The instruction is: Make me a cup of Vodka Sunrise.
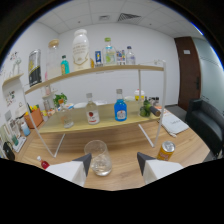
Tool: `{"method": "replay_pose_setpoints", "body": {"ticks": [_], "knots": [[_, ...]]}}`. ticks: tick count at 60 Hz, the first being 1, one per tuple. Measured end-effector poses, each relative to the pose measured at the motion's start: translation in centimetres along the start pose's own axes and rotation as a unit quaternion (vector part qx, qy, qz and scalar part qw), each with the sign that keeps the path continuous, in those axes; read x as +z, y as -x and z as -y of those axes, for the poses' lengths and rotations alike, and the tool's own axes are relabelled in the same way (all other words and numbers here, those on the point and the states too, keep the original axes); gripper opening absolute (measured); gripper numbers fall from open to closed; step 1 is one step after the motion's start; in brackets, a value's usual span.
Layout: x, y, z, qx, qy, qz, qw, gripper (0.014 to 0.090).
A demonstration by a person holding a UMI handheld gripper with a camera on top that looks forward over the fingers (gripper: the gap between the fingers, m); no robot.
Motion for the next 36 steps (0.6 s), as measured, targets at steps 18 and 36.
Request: {"method": "replay_pose_setpoints", "body": {"ticks": [18, 36], "knots": [[-1.0, 7.9, 0.6, -0.03, -0.01, 0.046, 0.998, 0.0856], [3.8, 16.1, 9.6, -0.043, -0.087, 0.089, 0.991, 0.0808]]}}
